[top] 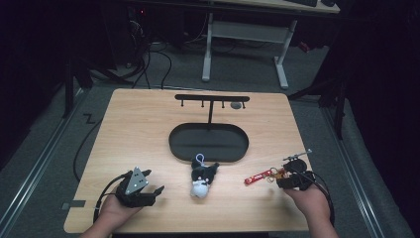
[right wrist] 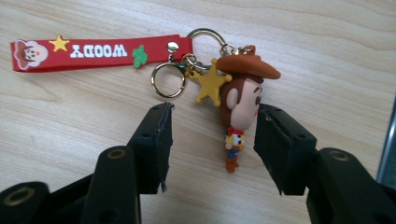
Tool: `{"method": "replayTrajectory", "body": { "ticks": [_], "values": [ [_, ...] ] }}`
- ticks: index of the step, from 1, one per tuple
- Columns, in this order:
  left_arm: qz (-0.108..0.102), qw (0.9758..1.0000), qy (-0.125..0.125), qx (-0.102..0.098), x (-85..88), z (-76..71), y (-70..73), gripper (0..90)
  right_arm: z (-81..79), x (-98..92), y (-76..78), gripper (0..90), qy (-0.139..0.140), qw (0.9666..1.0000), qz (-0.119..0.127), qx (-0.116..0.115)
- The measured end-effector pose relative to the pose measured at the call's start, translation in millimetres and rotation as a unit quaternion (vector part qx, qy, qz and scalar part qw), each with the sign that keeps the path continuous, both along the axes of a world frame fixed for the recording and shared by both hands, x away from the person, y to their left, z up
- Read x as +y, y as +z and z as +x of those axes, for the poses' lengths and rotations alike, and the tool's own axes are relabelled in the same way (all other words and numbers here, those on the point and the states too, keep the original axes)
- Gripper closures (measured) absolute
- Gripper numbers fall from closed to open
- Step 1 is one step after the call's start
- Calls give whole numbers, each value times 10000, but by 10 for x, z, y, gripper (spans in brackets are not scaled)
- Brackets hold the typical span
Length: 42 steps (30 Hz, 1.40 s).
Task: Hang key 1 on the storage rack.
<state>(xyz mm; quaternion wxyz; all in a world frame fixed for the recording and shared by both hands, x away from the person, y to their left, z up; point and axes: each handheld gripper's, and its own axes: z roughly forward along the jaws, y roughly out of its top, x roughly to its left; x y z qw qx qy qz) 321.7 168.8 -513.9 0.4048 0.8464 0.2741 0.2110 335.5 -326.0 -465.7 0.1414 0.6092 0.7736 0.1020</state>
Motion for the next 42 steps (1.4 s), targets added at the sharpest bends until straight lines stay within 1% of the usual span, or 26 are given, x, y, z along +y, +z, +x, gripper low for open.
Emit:
{"method": "replayTrajectory", "body": {
  "ticks": [2,5,7,10,12,13,16,17,22,24,25,29,31,32,33,36,39,42],
  "values": [
    [21,10000,8,22,1,-9,0,282,15,5,14,475,26,10000,-70,30],
    [32,10000,27,-20,-1,-40,22,283,34,9,28,500,35,10000,-80,5],
    [11,10000,33,-68,-2,-62,39,284,50,9,19,516,30,10000,-60,46],
    [37,9999,65,-72,-8,-68,35,283,85,-1,-10,558,12,9997,-61,227],
    [44,9999,78,-61,-6,-68,33,283,94,-2,-21,568,11,9998,-57,213],
    [44,9999,83,-67,-4,-68,32,283,103,-5,-22,575,37,9996,-82,274],
    [29,9999,101,-54,4,-57,29,283,131,-29,-32,598,41,9994,-157,313],
    [14,9999,108,-31,7,-53,26,283,136,-41,-41,599,24,9994,-122,315],
    [55,9999,96,-14,12,-56,11,283,122,-62,-51,617,33,9991,-194,388],
    [85,9999,117,-50,8,-59,11,283,112,-79,-68,638,10,9991,-149,399],
    [86,9999,115,-34,4,-55,10,282,107,-98,-96,664,-58,9990,-117,438],
    [108,9999,103,-44,0,-59,10,283,118,-127,-89,673,-100,9989,-109,438],
    [118,9999,114,-44,-3,-59,9,284,131,-142,-94,669,-110,9990,-147,403],
    [119,9999,115,-43,-3,-59,9,284,140,-152,-96,667,-120,9990,-177,404],
    [127,9998,108,-54,-3,-61,10,284,152,-161,-101,651,-130,9986,-275,426],
    [131,9998,107,-46,-5,-55,5,284,167,-178,-126,637,-136,9989,-227,399],
    [146,9998,111,-17,-3,-46,-2,285,208,-182,-161,627,-82,9983,-294,494],
    [141,9999,75,15,-10,-38,-13,285,236,-176,-188,620,-82,9983,-277,507]
  ]
}}
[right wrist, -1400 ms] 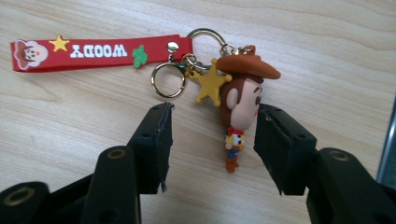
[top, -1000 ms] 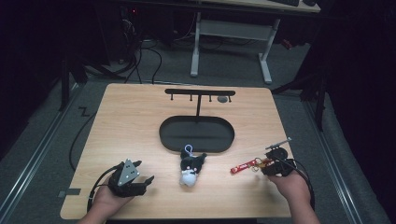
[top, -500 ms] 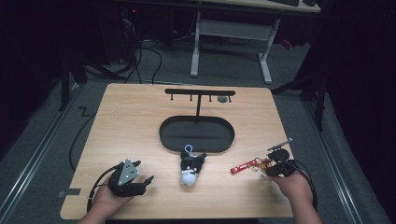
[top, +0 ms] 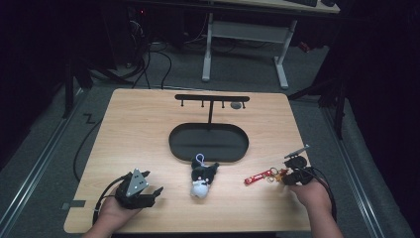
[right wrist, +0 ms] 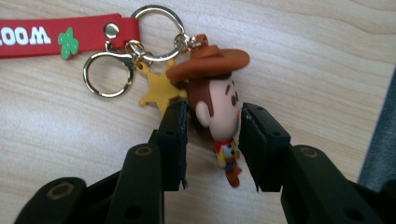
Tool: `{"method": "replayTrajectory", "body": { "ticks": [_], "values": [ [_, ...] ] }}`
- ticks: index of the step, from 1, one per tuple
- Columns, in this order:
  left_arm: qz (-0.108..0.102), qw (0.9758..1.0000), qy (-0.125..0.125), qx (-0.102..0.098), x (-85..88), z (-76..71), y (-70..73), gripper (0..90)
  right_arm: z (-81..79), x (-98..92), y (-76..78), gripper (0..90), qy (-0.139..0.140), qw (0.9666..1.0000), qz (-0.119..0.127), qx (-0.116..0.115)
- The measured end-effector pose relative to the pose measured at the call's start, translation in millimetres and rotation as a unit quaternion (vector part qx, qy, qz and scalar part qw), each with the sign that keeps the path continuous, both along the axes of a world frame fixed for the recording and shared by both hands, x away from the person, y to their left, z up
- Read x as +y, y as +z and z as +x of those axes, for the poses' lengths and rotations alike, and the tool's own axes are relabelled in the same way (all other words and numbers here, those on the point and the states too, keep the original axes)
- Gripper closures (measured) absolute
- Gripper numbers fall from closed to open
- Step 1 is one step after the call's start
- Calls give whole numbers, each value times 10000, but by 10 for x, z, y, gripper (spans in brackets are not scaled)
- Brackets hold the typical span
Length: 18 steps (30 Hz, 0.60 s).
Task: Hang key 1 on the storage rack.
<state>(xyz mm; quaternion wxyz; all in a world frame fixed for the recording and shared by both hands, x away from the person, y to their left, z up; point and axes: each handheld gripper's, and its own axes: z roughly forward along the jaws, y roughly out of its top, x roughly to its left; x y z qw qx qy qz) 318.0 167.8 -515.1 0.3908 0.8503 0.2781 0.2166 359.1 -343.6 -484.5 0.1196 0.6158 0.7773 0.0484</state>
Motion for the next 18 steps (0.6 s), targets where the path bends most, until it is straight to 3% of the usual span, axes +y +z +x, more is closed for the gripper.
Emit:
{"method": "replayTrajectory", "body": {
  "ticks": [9,18],
  "values": [
    [29,10000,-36,24,-2,4,-4,292,101,6,-15,674,-65,9998,145,147],
    [-10,9999,-110,-4,0,-22,14,302,24,179,389,676,284,9984,456,169]
  ]
}}
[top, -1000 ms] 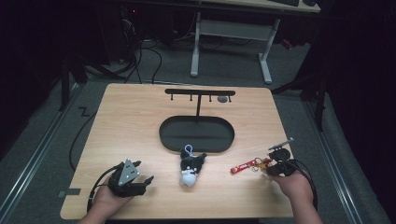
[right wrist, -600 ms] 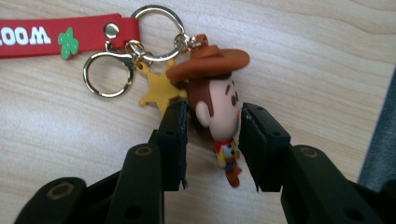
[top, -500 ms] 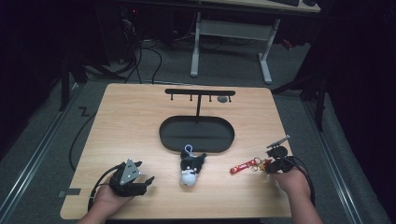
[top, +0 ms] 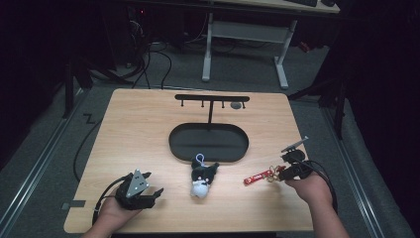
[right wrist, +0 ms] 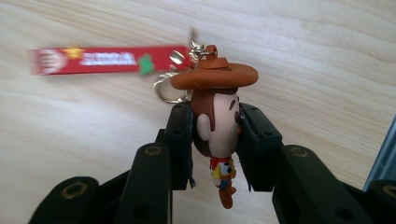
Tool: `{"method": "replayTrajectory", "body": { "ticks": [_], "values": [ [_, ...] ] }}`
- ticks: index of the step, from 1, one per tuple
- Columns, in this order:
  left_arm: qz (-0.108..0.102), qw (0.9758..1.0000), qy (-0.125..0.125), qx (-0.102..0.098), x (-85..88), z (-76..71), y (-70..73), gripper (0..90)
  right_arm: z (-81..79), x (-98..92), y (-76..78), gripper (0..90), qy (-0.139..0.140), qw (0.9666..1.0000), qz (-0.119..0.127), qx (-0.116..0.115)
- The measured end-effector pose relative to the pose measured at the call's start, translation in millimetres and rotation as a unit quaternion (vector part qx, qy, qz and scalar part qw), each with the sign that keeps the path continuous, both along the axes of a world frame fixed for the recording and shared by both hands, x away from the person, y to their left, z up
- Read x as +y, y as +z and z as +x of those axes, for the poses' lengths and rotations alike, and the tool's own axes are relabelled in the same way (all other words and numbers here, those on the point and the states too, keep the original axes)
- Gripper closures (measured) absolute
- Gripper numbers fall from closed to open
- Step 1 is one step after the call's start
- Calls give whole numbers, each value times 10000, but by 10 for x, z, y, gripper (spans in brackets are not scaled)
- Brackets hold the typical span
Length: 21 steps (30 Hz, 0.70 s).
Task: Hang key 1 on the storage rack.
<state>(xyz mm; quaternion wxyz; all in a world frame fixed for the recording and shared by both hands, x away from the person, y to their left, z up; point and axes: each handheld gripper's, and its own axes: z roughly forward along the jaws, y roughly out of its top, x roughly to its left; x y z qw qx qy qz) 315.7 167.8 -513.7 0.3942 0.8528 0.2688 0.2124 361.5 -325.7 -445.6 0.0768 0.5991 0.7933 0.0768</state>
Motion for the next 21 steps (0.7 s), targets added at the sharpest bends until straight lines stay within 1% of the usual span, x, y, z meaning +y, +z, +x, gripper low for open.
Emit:
{"method": "replayTrajectory", "body": {
  "ticks": [2,3,4,5,6,7,8,9,10,11,12,14,15,16,18,21],
  "values": [
    [-14,10000,-11,-5,-2,1,3,303,-27,49,131,676,90,9999,71,-14],
    [-4,10000,-31,-6,-2,4,7,303,-43,79,227,676,133,9999,93,-27],
    [-4,10000,-31,-6,-2,4,7,304,-43,79,227,676,133,9999,93,-27],
    [-10,10000,-48,2,-5,6,10,305,-59,115,317,676,146,9998,93,-85],
    [-10,10000,-48,2,-5,6,10,305,-59,115,317,676,146,9998,93,-85],
    [-37,10000,-46,0,-10,4,11,305,-65,128,356,676,131,9998,126,-124],
    [-41,10000,-61,-3,-12,3,18,306,-70,141,399,676,122,9997,142,-133],
    [-60,10000,-74,-16,-17,-1,24,307,-78,166,477,676,114,9996,197,-163],
    [-60,9999,-93,-29,-18,-4,31,307,-78,166,477,676,114,9996,197,-163],
    [-66,9999,-113,-55,-22,-4,37,308,-83,195,542,677,127,9992,294,-234],
    [-66,9999,-113,-55,-22,-4,37,308,-83,195,542,677,127,9992,294,-234],
    [-63,9999,-130,-30,-25,3,36,308,-86,224,610,676,183,9992,256,-256],
    [-72,9999,-130,-27,-28,5,34,309,-85,239,670,676,204,9990,289,-267],
    [-70,9999,-131,-28,-31,6,34,309,-85,239,670,676,204,9990,289,-267],
    [-71,9999,-140,-27,-35,5,36,309,-85,257,720,676,216,9991,237,-295],
    [-57,9998,-158,-45,-37,7,39,309,-82,272,765,677,228,9988,274,-323]
  ]
}}
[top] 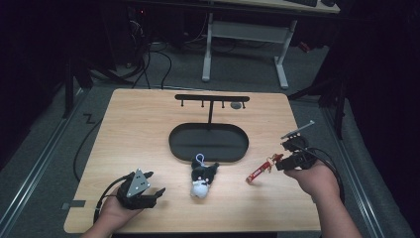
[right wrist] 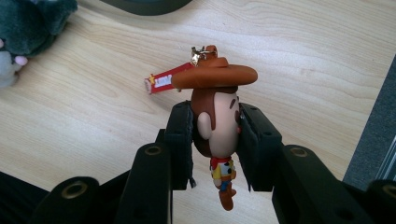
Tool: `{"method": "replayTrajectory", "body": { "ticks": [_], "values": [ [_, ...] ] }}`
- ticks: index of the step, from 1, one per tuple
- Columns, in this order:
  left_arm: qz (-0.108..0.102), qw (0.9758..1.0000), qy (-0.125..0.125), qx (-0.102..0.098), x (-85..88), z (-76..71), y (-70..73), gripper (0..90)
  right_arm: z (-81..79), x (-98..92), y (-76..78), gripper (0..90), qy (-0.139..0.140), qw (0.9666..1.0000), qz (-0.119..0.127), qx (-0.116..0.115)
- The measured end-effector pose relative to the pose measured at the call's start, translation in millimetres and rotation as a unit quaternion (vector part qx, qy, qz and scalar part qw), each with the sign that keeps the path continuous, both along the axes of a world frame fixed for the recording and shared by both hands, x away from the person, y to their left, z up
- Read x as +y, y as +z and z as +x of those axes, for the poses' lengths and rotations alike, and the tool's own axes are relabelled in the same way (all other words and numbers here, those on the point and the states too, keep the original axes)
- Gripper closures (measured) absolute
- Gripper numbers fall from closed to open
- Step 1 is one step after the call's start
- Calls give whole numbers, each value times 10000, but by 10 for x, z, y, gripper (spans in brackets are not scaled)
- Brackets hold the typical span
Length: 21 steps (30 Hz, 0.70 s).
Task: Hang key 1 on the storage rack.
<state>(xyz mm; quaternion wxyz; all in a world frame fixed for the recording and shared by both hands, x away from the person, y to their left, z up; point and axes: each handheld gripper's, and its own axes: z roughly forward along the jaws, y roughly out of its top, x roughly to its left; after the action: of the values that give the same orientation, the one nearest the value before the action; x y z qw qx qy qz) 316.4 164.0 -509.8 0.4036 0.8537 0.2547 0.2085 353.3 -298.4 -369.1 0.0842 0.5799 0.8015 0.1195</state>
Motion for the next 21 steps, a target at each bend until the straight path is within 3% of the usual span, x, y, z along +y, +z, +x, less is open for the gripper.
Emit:
{"method": "replayTrajectory", "body": {
  "ticks": [21],
  "values": [
    [3,10000,-13,6,29,7,6,312,161,193,358,677,69,9999,113,14]
  ]
}}
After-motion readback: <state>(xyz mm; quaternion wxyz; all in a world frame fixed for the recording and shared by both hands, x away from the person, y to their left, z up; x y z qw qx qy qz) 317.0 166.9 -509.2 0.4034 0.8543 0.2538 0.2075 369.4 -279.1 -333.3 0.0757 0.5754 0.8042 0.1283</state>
